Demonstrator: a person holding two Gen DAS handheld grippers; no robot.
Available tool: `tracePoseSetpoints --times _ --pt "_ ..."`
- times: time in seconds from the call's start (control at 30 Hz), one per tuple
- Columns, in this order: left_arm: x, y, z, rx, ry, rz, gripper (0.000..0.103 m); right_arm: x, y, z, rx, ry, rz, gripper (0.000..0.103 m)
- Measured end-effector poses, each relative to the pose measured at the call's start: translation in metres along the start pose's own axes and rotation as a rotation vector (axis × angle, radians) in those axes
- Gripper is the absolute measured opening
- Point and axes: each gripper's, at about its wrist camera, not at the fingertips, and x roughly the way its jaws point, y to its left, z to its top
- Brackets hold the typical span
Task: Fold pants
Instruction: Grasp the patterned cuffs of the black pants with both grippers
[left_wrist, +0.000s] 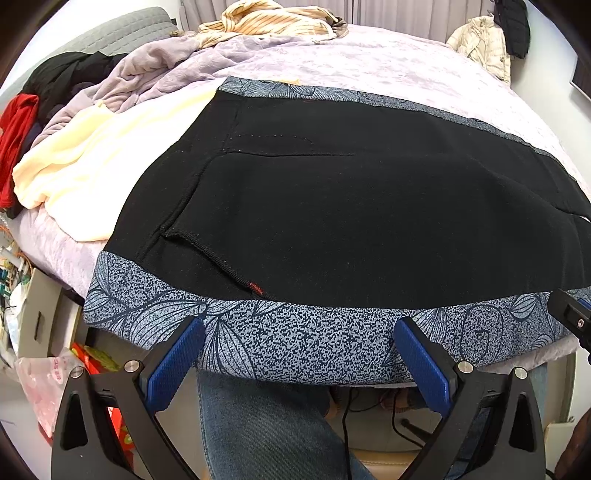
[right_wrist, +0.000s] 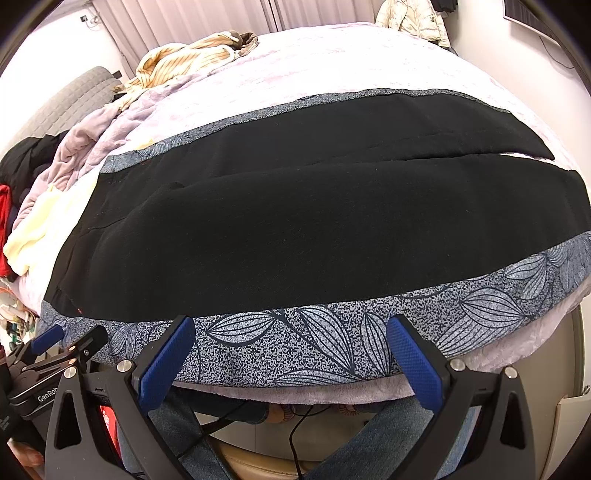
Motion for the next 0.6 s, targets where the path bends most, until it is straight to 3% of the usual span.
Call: tracePoseSetpoints --times 0.6 --pt "-0.004 0.007 -0.007 -0.008 -0.010 -0.001 0.103 -0.004 -0.004 -0.013 0.020 -0.005 0.006 0.103"
